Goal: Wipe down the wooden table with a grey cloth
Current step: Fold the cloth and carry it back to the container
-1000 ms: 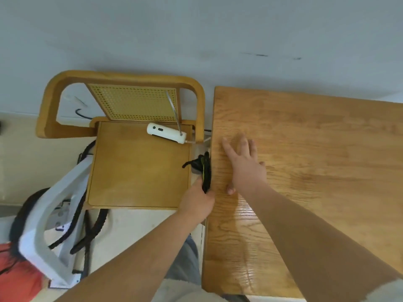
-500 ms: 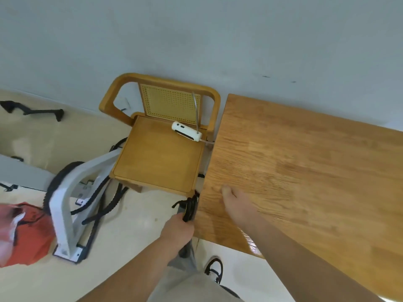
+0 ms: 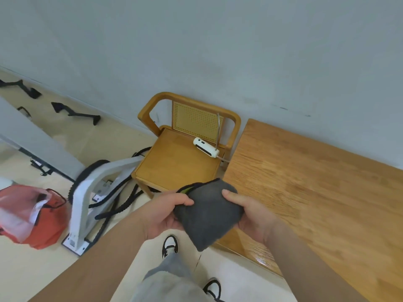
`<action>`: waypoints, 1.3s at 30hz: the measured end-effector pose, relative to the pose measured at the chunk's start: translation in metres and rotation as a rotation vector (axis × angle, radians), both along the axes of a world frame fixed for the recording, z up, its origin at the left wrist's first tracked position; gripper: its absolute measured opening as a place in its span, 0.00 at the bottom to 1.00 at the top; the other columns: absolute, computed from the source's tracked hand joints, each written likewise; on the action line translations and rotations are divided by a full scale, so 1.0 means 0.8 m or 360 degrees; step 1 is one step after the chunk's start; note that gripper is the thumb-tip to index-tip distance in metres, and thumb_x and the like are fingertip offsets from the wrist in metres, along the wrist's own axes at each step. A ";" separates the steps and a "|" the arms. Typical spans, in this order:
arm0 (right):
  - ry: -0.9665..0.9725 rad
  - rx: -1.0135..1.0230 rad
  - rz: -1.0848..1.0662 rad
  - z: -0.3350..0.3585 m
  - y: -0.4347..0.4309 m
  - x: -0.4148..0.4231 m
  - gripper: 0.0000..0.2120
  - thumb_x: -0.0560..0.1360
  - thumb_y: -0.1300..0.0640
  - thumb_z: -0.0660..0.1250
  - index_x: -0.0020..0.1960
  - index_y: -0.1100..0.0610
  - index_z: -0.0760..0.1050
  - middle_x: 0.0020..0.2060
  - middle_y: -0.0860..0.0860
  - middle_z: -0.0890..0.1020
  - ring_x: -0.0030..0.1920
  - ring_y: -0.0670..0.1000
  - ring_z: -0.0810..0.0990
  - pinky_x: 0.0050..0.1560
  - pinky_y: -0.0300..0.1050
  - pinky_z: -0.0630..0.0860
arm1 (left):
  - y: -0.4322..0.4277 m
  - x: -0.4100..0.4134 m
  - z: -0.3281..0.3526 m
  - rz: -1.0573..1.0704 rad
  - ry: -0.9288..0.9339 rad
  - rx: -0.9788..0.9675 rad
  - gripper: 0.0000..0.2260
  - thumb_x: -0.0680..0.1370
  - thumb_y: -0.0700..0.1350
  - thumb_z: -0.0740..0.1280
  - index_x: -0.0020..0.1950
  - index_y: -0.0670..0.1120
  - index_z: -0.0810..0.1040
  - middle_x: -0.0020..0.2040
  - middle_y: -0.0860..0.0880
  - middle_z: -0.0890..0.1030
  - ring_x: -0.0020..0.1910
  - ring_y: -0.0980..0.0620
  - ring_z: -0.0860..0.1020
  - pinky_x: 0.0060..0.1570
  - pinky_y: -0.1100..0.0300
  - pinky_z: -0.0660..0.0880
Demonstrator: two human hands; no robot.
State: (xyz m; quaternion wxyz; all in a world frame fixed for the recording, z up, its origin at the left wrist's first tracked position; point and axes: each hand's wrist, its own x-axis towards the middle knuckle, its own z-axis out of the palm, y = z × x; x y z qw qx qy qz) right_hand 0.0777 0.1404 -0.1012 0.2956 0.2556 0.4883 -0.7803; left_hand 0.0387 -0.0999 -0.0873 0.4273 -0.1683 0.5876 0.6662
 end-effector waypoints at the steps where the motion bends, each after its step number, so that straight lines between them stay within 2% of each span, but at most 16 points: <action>1: 0.0027 0.0039 0.0048 0.003 -0.006 -0.002 0.22 0.75 0.53 0.76 0.67 0.57 0.80 0.61 0.55 0.85 0.63 0.56 0.83 0.64 0.55 0.79 | -0.006 -0.001 -0.002 0.0035 0.0022 -0.0077 0.16 0.80 0.39 0.70 0.67 0.42 0.80 0.60 0.41 0.85 0.60 0.39 0.83 0.59 0.38 0.81; 4: 0.0030 0.0046 0.0144 0.006 -0.023 -0.010 0.24 0.74 0.58 0.77 0.69 0.56 0.78 0.62 0.55 0.85 0.64 0.58 0.83 0.62 0.56 0.79 | -0.027 0.001 -0.010 0.0139 0.0042 -0.0104 0.15 0.79 0.44 0.73 0.66 0.43 0.81 0.58 0.43 0.86 0.58 0.42 0.85 0.59 0.42 0.82; 9: 0.0005 -0.0082 0.0147 0.022 -0.094 -0.046 0.21 0.76 0.59 0.75 0.68 0.57 0.78 0.62 0.58 0.84 0.62 0.61 0.84 0.57 0.57 0.81 | -0.090 0.010 -0.019 0.0587 -0.0163 0.0186 0.18 0.78 0.51 0.74 0.64 0.42 0.84 0.61 0.42 0.85 0.60 0.44 0.83 0.61 0.50 0.79; 11: -0.0005 -0.0063 0.0104 0.024 -0.144 -0.068 0.20 0.75 0.59 0.75 0.66 0.57 0.78 0.59 0.58 0.86 0.60 0.61 0.84 0.59 0.59 0.81 | -0.127 0.015 -0.023 0.0642 -0.0225 0.0275 0.18 0.81 0.52 0.71 0.67 0.43 0.83 0.64 0.41 0.83 0.64 0.41 0.81 0.67 0.46 0.75; 13: 0.0031 0.0018 0.0172 0.025 -0.205 -0.090 0.18 0.75 0.59 0.75 0.65 0.56 0.79 0.57 0.58 0.86 0.59 0.61 0.85 0.63 0.61 0.80 | -0.170 0.017 -0.027 0.0727 -0.0280 0.0345 0.17 0.82 0.48 0.69 0.69 0.43 0.80 0.65 0.39 0.82 0.64 0.38 0.81 0.70 0.40 0.72; 16: 0.0108 0.0177 0.0342 0.019 -0.306 -0.126 0.17 0.75 0.61 0.75 0.63 0.56 0.80 0.55 0.56 0.87 0.58 0.60 0.85 0.61 0.59 0.81 | -0.252 0.006 -0.024 0.0987 -0.0259 0.0336 0.16 0.80 0.43 0.68 0.67 0.43 0.81 0.62 0.39 0.84 0.59 0.37 0.83 0.65 0.39 0.75; 18: 0.0133 0.0257 0.0444 0.012 -0.376 -0.148 0.18 0.73 0.63 0.76 0.62 0.57 0.79 0.55 0.57 0.87 0.58 0.59 0.85 0.62 0.59 0.80 | -0.319 -0.006 -0.019 0.1120 -0.0239 0.0233 0.16 0.78 0.43 0.69 0.66 0.43 0.82 0.59 0.39 0.85 0.53 0.39 0.84 0.54 0.45 0.79; 20: 0.0119 0.0260 0.0550 0.005 -0.443 -0.169 0.20 0.71 0.62 0.78 0.61 0.59 0.78 0.58 0.58 0.86 0.60 0.59 0.84 0.64 0.60 0.79 | -0.389 -0.016 -0.017 0.1225 -0.0221 0.0159 0.18 0.76 0.45 0.71 0.65 0.44 0.82 0.57 0.39 0.86 0.46 0.41 0.83 0.42 0.52 0.78; 21: 0.0087 0.0228 0.0612 0.002 -0.476 -0.180 0.20 0.72 0.61 0.77 0.63 0.59 0.79 0.59 0.58 0.86 0.62 0.59 0.83 0.65 0.59 0.78 | -0.422 -0.021 -0.015 0.1272 -0.0212 0.0149 0.19 0.75 0.45 0.71 0.65 0.44 0.81 0.56 0.39 0.86 0.45 0.41 0.83 0.39 0.54 0.77; 23: 0.0002 0.0140 0.0745 -0.001 -0.535 -0.200 0.17 0.79 0.54 0.71 0.66 0.58 0.80 0.61 0.56 0.85 0.64 0.57 0.83 0.69 0.58 0.76 | -0.480 -0.029 -0.009 0.1340 -0.0187 0.0139 0.20 0.73 0.45 0.72 0.65 0.44 0.81 0.56 0.39 0.86 0.44 0.41 0.83 0.38 0.54 0.76; 25: -0.0135 0.0068 0.0835 -0.002 -0.586 -0.216 0.19 0.82 0.47 0.67 0.68 0.56 0.81 0.62 0.54 0.85 0.64 0.55 0.83 0.72 0.58 0.73 | -0.527 -0.037 0.002 0.1364 -0.0167 0.0169 0.19 0.72 0.44 0.71 0.64 0.44 0.82 0.55 0.40 0.86 0.45 0.41 0.83 0.40 0.53 0.76; 28: -0.0309 0.0018 0.0956 -0.005 -0.649 -0.239 0.21 0.81 0.45 0.67 0.69 0.56 0.80 0.64 0.56 0.84 0.64 0.59 0.82 0.71 0.60 0.73 | -0.579 -0.055 0.012 0.1376 -0.0147 0.0254 0.13 0.75 0.42 0.68 0.58 0.46 0.85 0.56 0.40 0.86 0.46 0.41 0.84 0.43 0.52 0.76; 33: -0.0472 -0.0011 0.1139 -0.007 -0.718 -0.290 0.21 0.80 0.45 0.68 0.63 0.59 0.84 0.63 0.61 0.83 0.63 0.65 0.82 0.66 0.63 0.75 | -0.642 -0.092 0.013 0.1421 -0.0165 0.0303 0.13 0.78 0.42 0.64 0.50 0.45 0.89 0.55 0.40 0.86 0.45 0.42 0.84 0.44 0.53 0.77; 35: -0.0408 0.0031 0.1212 -0.013 -0.745 -0.319 0.18 0.80 0.48 0.68 0.62 0.59 0.85 0.62 0.61 0.84 0.63 0.63 0.83 0.70 0.62 0.73 | -0.663 -0.107 0.008 0.1470 -0.0149 0.0310 0.13 0.78 0.43 0.64 0.54 0.44 0.88 0.58 0.40 0.86 0.47 0.41 0.84 0.44 0.52 0.77; 37: -0.0290 0.0093 0.1282 -0.020 -0.775 -0.346 0.20 0.78 0.50 0.70 0.66 0.59 0.83 0.63 0.59 0.84 0.65 0.62 0.82 0.74 0.62 0.69 | -0.683 -0.119 0.002 0.1605 -0.0131 0.0280 0.15 0.77 0.43 0.67 0.61 0.44 0.85 0.60 0.39 0.85 0.49 0.40 0.84 0.44 0.52 0.79; 39: -0.0153 0.0146 0.1354 -0.026 -0.810 -0.370 0.20 0.78 0.51 0.70 0.67 0.57 0.81 0.61 0.57 0.85 0.63 0.60 0.83 0.73 0.62 0.71 | -0.704 -0.128 -0.006 0.1750 -0.0145 0.0273 0.18 0.76 0.43 0.69 0.66 0.45 0.82 0.61 0.40 0.85 0.54 0.39 0.84 0.46 0.51 0.81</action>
